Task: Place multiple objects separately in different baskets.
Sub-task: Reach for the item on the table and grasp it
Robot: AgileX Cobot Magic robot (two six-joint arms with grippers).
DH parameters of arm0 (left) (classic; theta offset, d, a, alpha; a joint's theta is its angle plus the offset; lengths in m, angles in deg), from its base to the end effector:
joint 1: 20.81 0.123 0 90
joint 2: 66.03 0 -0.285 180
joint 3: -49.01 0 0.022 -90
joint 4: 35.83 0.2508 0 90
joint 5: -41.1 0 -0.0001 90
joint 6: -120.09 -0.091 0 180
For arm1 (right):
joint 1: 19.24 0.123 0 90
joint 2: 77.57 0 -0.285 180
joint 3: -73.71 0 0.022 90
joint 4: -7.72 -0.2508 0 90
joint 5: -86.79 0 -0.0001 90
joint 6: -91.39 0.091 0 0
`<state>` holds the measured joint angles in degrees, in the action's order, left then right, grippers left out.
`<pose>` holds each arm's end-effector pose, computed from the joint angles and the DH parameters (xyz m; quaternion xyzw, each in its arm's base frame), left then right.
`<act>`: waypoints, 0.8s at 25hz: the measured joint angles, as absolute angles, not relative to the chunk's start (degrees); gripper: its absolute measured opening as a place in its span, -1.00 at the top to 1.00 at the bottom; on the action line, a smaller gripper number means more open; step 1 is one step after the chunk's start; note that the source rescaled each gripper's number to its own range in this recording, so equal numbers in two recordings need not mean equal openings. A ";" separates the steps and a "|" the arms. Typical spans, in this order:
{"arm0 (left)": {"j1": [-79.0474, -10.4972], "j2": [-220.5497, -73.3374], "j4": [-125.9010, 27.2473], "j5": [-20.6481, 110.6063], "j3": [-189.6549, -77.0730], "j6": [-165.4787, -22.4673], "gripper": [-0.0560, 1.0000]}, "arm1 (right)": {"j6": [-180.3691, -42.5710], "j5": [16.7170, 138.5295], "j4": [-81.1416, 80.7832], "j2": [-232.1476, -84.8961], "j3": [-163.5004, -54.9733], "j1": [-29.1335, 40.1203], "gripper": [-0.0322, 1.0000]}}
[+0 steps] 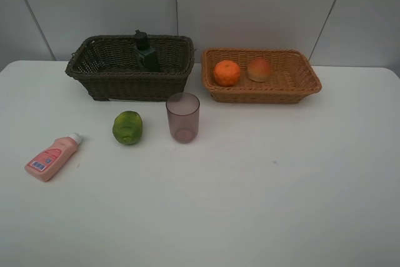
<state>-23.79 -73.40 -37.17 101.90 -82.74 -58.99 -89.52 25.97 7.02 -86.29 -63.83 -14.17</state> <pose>-0.0067 -0.0015 0.2788 0.0158 0.8498 -0.0296 0.5261 -0.0158 -0.0004 0.3064 -0.0438 0.8279 0.0264 0.5586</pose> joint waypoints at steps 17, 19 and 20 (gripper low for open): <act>-23.79 -73.40 -36.98 101.90 -82.74 -58.99 -0.95 | -87.75 25.83 7.12 -85.16 -59.32 -13.42 -1.00; -23.79 -73.40 -36.98 101.90 -82.74 -58.99 -0.95 | -87.75 25.83 7.12 -85.16 -59.32 -13.42 -1.00; -23.79 -73.40 -36.98 101.90 -82.74 -58.99 -0.95 | -87.75 25.83 7.32 -85.16 -59.32 -13.42 -1.00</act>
<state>-23.79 -73.40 -36.98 101.90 -82.74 -58.99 -87.75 25.83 7.32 -85.16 -59.32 -13.42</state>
